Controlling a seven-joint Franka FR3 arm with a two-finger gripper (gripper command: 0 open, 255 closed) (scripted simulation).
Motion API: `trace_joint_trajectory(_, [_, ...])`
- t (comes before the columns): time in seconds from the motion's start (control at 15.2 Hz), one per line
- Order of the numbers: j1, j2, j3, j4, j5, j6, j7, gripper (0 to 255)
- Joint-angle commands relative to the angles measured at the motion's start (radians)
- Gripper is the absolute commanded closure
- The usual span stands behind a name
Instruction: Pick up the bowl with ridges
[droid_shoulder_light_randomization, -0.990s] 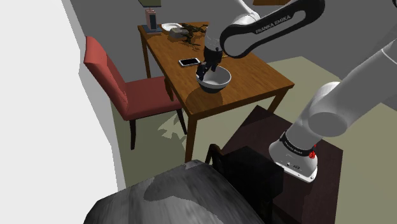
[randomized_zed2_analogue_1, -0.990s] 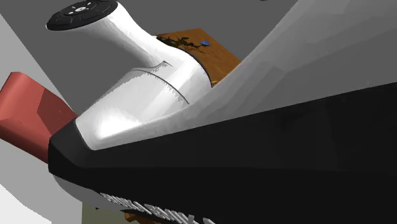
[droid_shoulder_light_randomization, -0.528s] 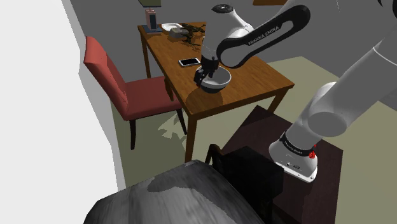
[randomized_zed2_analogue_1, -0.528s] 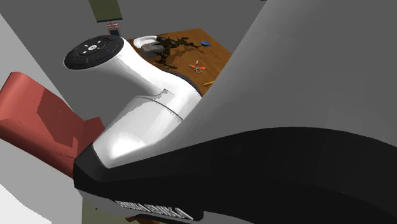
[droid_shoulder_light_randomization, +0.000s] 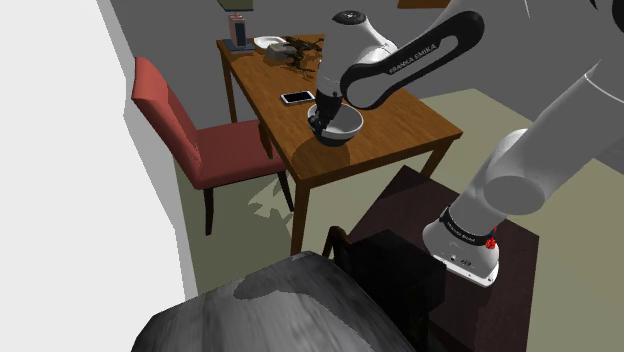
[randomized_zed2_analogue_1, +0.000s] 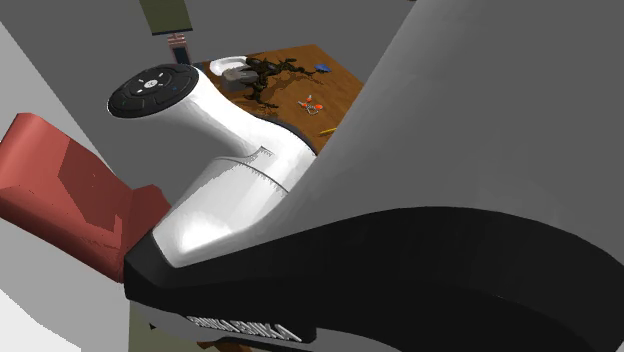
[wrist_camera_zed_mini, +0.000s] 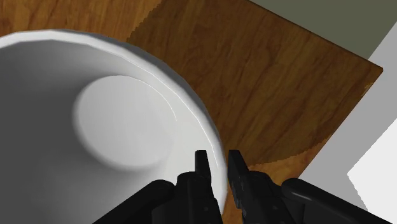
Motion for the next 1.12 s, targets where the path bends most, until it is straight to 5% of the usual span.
trace_joint_trajectory(0.0, [0.0, 0.0, -0.001, -0.001, 0.0, 0.0, 0.0, 255])
trace_joint_trajectory(1.06, [0.013, -0.105, -0.007, 0.083, 0.051, -0.184, -0.053, 255])
